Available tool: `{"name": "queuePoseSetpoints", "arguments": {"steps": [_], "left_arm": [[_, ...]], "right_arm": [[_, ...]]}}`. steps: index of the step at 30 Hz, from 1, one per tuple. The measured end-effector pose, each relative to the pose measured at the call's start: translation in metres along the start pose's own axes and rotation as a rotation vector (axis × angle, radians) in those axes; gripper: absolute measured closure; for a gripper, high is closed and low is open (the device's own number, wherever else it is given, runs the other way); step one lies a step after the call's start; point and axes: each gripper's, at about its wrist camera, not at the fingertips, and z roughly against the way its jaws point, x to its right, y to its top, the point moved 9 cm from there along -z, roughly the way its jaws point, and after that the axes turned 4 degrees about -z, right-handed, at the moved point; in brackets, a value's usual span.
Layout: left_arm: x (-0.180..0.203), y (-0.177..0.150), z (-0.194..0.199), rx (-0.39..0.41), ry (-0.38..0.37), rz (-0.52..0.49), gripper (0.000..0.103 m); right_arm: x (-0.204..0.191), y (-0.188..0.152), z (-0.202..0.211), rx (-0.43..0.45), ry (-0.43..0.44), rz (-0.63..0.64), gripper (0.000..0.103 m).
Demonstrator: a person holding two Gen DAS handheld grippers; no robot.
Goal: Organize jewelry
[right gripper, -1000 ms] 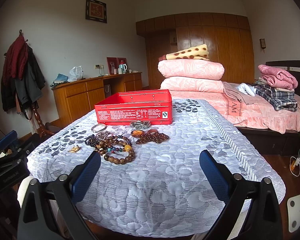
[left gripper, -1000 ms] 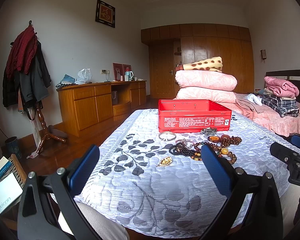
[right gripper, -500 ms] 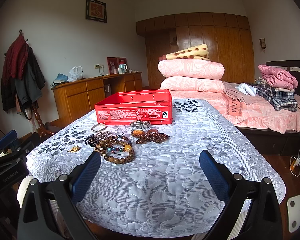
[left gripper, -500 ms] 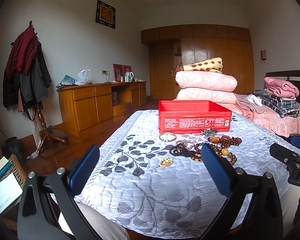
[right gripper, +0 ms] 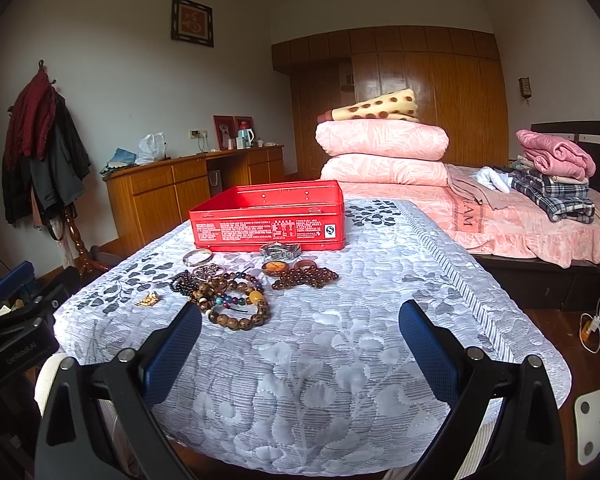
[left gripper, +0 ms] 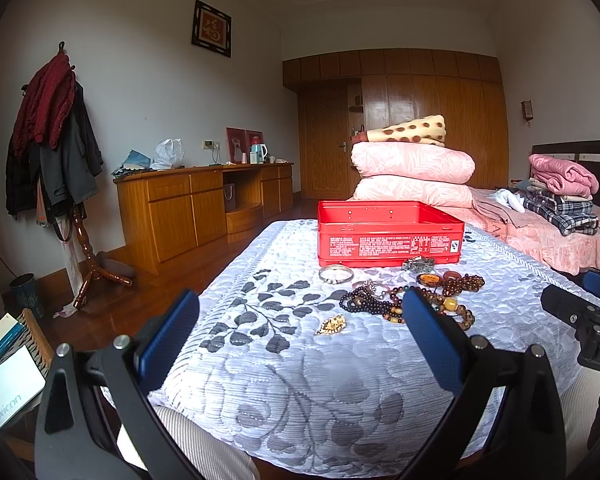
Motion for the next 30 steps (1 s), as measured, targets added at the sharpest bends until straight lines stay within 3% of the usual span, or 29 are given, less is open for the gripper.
{"name": "queuePoseSetpoints", "arguments": {"steps": [19, 30], "left_arm": [[-0.002, 0.001, -0.002, -0.001, 0.000, 0.002, 0.005], [-0.012, -0.013, -0.026, -0.060, -0.003, 0.021, 0.005]], "right_arm": [[0.000, -0.001, -0.002, -0.003, 0.000, 0.000, 0.006], [-0.005, -0.007, -0.024, -0.044, 0.023, 0.005, 0.006]]}}
